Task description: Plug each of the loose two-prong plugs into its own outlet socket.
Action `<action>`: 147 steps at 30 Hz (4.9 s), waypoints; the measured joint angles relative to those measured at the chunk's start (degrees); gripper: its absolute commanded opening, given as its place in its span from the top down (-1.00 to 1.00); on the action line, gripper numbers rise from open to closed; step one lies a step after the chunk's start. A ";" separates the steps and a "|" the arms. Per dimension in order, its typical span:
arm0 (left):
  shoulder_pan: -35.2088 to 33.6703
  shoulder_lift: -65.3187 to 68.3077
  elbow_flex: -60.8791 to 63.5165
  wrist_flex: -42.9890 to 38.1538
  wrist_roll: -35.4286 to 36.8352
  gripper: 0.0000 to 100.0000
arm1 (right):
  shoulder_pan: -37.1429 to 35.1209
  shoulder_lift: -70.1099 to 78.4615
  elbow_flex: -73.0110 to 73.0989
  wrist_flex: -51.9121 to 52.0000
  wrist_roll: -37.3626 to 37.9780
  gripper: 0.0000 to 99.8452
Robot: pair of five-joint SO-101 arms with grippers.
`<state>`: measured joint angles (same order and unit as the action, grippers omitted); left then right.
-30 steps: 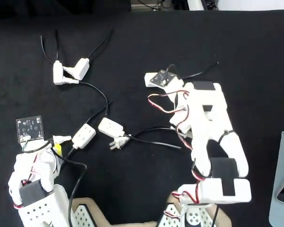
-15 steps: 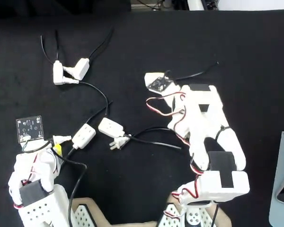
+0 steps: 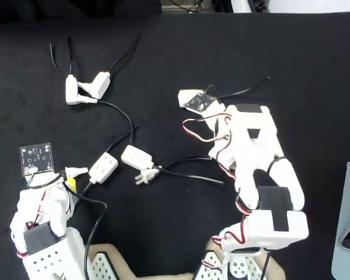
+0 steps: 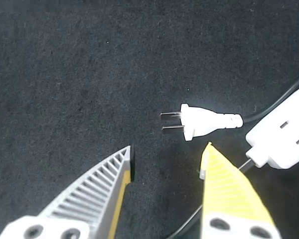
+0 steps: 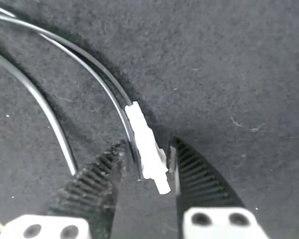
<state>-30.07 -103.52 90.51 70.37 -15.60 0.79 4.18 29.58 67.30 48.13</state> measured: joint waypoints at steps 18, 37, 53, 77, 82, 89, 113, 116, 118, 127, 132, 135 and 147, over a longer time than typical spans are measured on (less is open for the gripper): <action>0.00 0.00 0.00 0.00 0.00 0.55 | 0.62 -3.16 -1.58 5.98 1.05 0.98; 0.00 0.00 0.00 0.00 0.00 0.55 | -3.25 -45.01 -2.11 16.18 -2.55 0.98; 0.00 0.00 0.00 0.00 0.00 0.55 | -22.07 -48.97 17.05 -0.70 -15.30 0.98; 0.00 0.00 0.00 0.00 0.00 0.55 | -31.21 -47.21 39.82 -8.35 -7.91 0.98; 0.00 0.00 0.00 0.00 0.00 0.55 | -31.38 -38.95 39.74 -8.35 -7.91 0.98; 0.00 0.00 0.00 0.00 0.00 0.55 | -31.38 -25.76 34.81 -8.35 -7.82 0.98; 0.00 0.00 -6.33 0.00 1.58 0.55 | -31.38 -51.25 24.00 8.70 -10.37 0.98; 0.00 -0.18 -10.02 0.00 3.34 0.55 | -31.38 -56.00 22.59 8.70 -14.24 0.98; 0.00 -0.26 -11.60 -0.70 5.19 0.55 | -31.38 -58.64 21.19 8.70 -17.58 0.98; 0.00 -0.09 -12.48 -6.42 14.95 0.55 | -31.56 -68.75 17.14 8.44 -31.74 0.98; 1.23 -0.18 -12.48 -10.90 21.45 0.55 | -31.56 -72.88 17.14 4.48 -39.74 0.98; 5.36 -0.18 -12.48 -13.63 24.70 0.55 | -31.56 -74.11 17.14 0.70 -44.75 0.98; 25.85 -0.35 -17.23 -17.32 26.55 0.55 | -43.08 -74.99 31.91 -20.66 -54.51 0.98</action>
<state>-4.22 -103.87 73.27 53.05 10.95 -42.29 -70.81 61.49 46.64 -6.37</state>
